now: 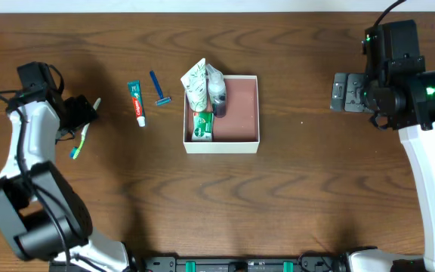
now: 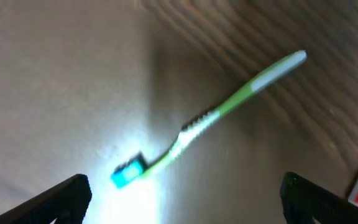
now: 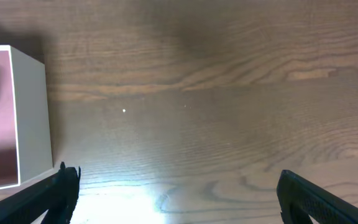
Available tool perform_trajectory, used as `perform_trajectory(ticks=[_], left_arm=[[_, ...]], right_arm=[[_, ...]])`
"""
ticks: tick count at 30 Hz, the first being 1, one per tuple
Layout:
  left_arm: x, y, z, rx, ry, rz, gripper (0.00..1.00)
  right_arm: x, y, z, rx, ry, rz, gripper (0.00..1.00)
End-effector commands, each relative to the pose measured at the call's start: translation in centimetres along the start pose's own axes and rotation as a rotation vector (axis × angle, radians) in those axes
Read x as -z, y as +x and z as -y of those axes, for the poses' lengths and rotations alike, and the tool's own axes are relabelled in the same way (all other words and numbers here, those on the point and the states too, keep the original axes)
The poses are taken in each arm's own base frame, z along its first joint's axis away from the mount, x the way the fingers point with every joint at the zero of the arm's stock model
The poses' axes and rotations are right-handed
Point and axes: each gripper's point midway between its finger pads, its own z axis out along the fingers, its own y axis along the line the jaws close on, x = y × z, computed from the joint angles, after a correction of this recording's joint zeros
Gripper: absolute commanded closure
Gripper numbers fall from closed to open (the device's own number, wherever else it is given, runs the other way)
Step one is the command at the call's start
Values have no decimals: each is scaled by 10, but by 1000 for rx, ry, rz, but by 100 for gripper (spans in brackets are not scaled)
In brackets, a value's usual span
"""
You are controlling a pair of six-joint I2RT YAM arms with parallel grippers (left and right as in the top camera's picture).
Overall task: Pack container
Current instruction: 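Grasp the green toothbrush by its head with the left gripper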
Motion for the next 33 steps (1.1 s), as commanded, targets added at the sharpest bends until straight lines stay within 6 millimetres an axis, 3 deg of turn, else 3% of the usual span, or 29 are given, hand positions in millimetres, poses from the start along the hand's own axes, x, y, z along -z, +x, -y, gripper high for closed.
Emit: perform_trajectory(ticks=[1, 11, 19, 33], left_arm=[[-16, -4, -1, -26, -12, 0, 2], [-21, -27, 8, -121, 23, 91, 2], [-37, -15, 12, -178, 47, 33, 2], [-39, -7, 27, -213, 135, 4, 2]], right_arm=[[4, -3, 5, -24, 13, 17, 1], [4, -3, 5, -24, 13, 17, 1], [4, -3, 5, -24, 13, 17, 1], [4, -3, 5, -24, 13, 17, 1]])
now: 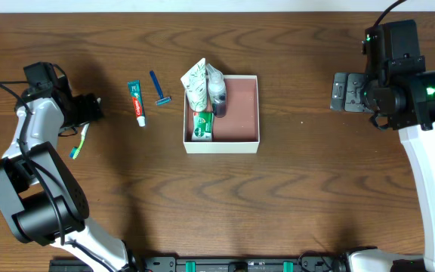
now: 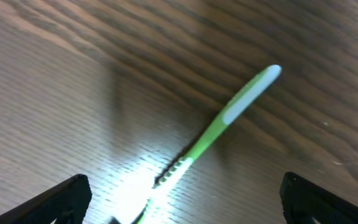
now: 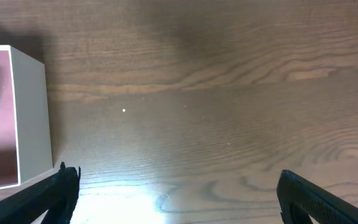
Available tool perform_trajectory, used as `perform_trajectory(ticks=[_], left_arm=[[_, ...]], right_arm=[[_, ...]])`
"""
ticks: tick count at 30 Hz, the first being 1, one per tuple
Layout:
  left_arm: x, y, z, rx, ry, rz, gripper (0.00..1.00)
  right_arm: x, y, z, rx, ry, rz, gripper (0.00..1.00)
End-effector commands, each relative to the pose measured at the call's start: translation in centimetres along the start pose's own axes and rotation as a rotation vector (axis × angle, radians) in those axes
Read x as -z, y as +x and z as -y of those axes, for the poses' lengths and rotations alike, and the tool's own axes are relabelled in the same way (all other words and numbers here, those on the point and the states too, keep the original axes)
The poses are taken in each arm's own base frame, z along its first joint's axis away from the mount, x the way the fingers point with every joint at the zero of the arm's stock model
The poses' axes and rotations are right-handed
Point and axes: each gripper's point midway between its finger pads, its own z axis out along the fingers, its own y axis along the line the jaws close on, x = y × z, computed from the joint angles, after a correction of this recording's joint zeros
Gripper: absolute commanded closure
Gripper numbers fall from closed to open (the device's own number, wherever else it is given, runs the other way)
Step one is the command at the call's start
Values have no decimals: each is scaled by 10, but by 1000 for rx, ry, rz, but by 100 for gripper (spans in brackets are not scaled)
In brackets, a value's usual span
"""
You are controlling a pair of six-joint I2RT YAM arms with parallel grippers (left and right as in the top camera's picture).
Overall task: Pack container
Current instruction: 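Grasp the green toothbrush by its head with the left gripper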
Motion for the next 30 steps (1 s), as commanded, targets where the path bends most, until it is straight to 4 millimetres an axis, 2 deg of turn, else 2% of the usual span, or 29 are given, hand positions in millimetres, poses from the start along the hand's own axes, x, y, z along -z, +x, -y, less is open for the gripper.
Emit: perform_trajectory(ticks=[1, 10, 18, 24, 25, 30], left_arm=[[-6, 4, 6, -22, 43, -19, 2], [-32, 18, 14, -16, 93, -84, 2], [-35, 23, 13, -7, 92, -104, 0], [-34, 34, 13, -4, 89, -148, 25], [-33, 36, 13, -3, 89, -159, 33], [-32, 43, 12, 8, 86, -186, 51]], right_arm=[[4, -3, 4, -24, 12, 18, 1], [4, -3, 4, -24, 12, 18, 1], [4, -3, 4, -24, 12, 18, 1], [4, -3, 4, -24, 12, 18, 1], [4, -3, 4, -24, 12, 18, 1], [4, -3, 4, -24, 12, 18, 1]])
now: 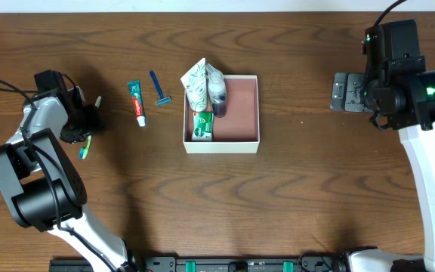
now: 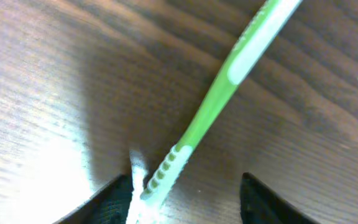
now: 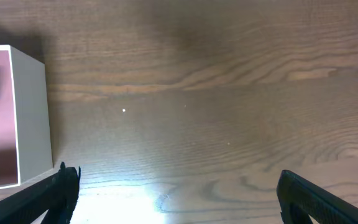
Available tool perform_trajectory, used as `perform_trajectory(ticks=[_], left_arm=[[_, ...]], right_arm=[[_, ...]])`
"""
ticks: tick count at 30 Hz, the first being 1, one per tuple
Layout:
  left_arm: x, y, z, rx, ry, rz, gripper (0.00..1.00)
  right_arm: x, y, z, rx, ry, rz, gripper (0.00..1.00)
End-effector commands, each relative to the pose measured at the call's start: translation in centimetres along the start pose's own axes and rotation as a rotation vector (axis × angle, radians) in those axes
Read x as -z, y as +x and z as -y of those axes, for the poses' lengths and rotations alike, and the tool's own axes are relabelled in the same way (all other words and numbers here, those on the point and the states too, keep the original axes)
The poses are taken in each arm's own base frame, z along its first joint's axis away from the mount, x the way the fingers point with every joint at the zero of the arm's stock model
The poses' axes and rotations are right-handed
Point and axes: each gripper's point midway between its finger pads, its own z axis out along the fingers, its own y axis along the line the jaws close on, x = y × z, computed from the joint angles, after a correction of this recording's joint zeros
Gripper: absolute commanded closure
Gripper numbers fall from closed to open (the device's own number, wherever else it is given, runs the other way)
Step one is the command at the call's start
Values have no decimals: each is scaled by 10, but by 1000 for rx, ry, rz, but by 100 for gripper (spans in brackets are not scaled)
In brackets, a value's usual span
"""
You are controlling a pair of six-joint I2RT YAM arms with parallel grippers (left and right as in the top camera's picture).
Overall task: Pack container
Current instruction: 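Grasp the green toothbrush by its head with the left gripper, then lift the toothbrush and carry it over the white box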
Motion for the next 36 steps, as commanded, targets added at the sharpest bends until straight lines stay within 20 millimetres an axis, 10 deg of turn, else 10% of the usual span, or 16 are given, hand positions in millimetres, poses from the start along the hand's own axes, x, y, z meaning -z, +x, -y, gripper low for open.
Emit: perform_trajectory(ticks=[1, 25, 36], left_arm=[[-1, 6, 1, 31, 12, -26, 52], [-1, 18, 0, 121, 6, -76, 94], [7, 9, 1, 53, 11, -37, 94]], right_arm=[[4, -3, 5, -24, 12, 18, 1], [5, -3, 4, -23, 12, 18, 1], [5, -3, 4, -23, 12, 18, 1]])
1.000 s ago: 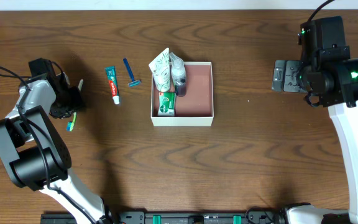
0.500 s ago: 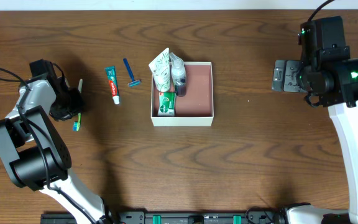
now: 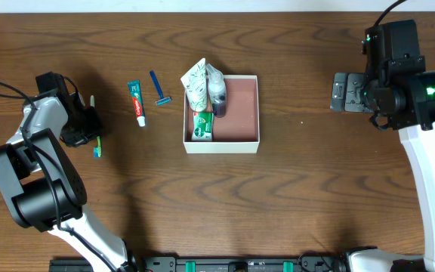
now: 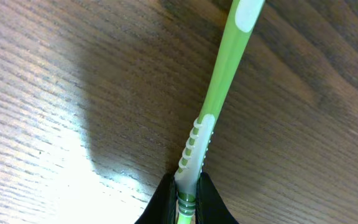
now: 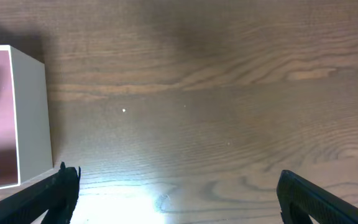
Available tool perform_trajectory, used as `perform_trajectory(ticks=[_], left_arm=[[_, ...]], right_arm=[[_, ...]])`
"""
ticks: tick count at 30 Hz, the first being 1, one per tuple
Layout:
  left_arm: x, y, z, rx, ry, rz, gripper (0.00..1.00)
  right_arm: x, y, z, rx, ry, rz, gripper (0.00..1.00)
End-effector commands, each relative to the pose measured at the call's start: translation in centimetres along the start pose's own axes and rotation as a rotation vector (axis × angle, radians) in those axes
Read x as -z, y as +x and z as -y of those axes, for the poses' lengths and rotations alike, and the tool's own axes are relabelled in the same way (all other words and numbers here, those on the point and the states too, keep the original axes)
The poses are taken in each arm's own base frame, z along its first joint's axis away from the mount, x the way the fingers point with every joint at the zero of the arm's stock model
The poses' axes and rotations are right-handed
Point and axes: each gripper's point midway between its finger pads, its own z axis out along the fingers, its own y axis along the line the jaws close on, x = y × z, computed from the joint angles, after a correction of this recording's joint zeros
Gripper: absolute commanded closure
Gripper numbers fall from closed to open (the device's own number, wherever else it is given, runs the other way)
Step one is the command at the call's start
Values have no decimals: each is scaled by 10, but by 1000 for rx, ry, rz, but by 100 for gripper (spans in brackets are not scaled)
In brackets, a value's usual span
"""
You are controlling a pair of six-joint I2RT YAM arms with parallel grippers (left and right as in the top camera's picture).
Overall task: Pack container
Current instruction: 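Lift the toothbrush and carry it over the white box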
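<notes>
My left gripper [image 4: 186,198] is shut on the green and white toothbrush [image 4: 219,87], its two black fingers pinching the ribbed white grip. From overhead the toothbrush [image 3: 95,141] shows beside the left gripper [image 3: 81,127] at the table's left, blue head toward the front. The white box [image 3: 257,113] with a pink floor stands mid-table, holding a white pouch, a dark bottle and a green packet at its left side. My right gripper [image 5: 173,193] is open over bare wood, to the right of the box wall [image 5: 33,112].
A toothpaste tube [image 3: 137,103] and a blue razor [image 3: 158,89] lie between the left gripper and the box. The right arm's body [image 3: 399,68] hangs over the table's far right.
My left gripper has shut on the toothbrush's ribbed grip. The toothbrush has turned, now pointing nearly straight ahead of the wrist camera. The right arm has not moved.
The left gripper was open above the toothbrush lying at the table's left. At each later moment it stood closer, with the handle between its fingers by 1.2 s ago. Now the fingers are shut on the handle. The right gripper stayed open and still throughout.
</notes>
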Motion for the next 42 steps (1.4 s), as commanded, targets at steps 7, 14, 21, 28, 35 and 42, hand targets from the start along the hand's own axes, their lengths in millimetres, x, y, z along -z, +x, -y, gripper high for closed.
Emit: perform_trajectory(ticks=[7, 14, 21, 28, 35, 42], left_arm=[[63, -29, 12, -54, 25, 167, 94], [168, -33, 64, -149, 165, 420, 94], [278, 12, 155, -304, 414, 647, 94], [300, 66, 226, -457, 515, 662, 94], [257, 100, 286, -528, 513, 547, 94], [197, 124, 344, -571, 492, 463, 94]], right_arm=[[4, -3, 4, -23, 12, 18, 1], [4, -3, 4, -23, 12, 18, 1], [4, -3, 4, -23, 12, 18, 1], [4, -3, 4, -23, 12, 18, 1], [4, -3, 4, -23, 12, 18, 1], [4, -3, 4, -23, 12, 18, 1]])
